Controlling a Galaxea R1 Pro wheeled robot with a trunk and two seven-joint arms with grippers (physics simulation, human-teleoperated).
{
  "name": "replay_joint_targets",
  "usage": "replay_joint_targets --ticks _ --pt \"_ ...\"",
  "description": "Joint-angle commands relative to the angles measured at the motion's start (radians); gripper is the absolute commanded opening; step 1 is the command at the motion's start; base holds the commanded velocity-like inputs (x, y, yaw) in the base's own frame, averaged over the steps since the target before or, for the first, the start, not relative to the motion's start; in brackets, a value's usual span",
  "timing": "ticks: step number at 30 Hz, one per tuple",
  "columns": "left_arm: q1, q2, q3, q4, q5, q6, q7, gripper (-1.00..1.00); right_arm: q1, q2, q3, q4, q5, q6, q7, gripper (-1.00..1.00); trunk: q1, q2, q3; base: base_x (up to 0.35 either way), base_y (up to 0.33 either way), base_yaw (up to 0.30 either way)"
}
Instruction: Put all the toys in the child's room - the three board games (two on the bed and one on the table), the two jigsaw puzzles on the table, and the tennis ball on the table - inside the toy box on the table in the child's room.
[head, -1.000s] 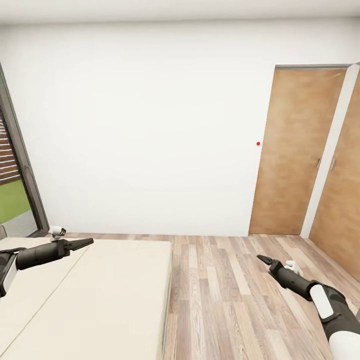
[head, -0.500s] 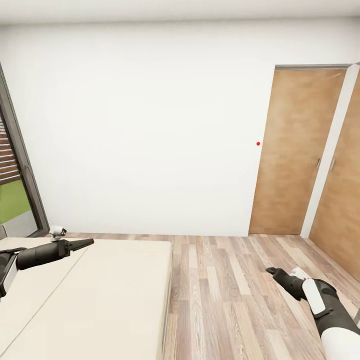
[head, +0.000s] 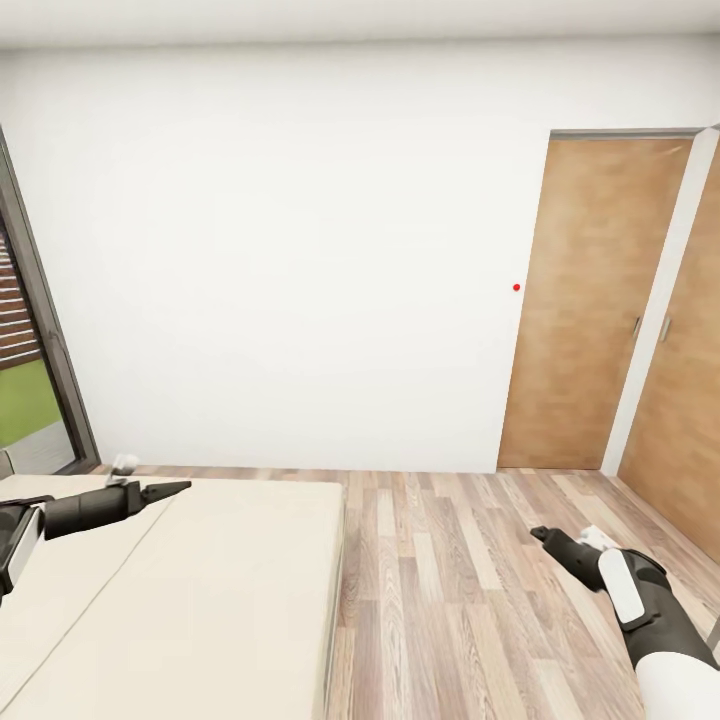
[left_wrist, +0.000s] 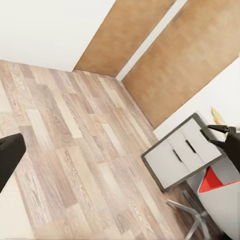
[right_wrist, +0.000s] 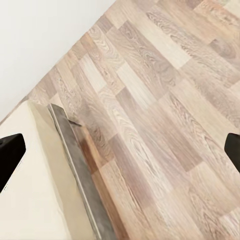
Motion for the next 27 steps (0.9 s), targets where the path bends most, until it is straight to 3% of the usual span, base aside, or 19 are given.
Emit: replay_joint_targets --ticks 1,12,27 --pt "0.000 0.000 0.001 0.000 0.002 0.011 0.006 1.00 0.000 0.000 -0.001 -0.002 -0.009 0.004 0.005 1.00 0.000 -0.001 -0.001 0.000 0.000 0.000" --pt "0.000 0.000 0.002 0.000 0.002 0.012 0.037 1.00 0.000 0.001 0.001 -0.004 -0.010 0.002 0.090 1.00 0.000 -0.001 -0.001 0.000 0.094 0.000" --pt "0.000 0.001 0.004 0.000 0.004 0.010 0.037 1.00 0.000 0.001 0.001 -0.004 -0.011 0.002 0.105 1.00 0.000 -0.001 -0.001 0.000 0.128 0.000"
